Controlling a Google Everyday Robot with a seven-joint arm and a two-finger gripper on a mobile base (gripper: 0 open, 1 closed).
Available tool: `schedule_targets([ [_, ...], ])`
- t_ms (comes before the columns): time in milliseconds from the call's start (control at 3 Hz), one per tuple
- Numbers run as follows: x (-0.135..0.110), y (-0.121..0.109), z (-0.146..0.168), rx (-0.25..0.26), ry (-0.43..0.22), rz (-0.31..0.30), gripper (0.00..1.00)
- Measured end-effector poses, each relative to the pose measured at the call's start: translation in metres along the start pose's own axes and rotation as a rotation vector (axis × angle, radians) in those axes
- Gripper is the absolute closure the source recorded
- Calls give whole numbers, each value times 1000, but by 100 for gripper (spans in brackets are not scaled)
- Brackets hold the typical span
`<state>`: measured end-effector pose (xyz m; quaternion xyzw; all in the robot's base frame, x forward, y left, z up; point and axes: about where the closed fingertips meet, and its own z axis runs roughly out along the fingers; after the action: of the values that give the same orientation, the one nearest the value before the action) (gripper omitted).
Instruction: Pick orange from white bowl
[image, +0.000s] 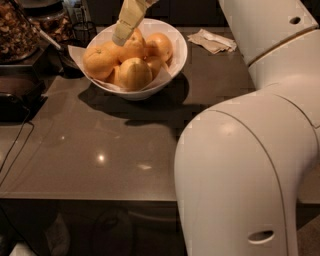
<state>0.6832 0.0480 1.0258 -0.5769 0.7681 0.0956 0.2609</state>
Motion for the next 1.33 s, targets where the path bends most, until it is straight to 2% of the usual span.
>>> schedule_targets([
  [333,5,-8,14,6,37,39,14],
  [1000,21,-22,27,13,74,129,13],
  [1333,21,-22,32,10,86,141,18],
])
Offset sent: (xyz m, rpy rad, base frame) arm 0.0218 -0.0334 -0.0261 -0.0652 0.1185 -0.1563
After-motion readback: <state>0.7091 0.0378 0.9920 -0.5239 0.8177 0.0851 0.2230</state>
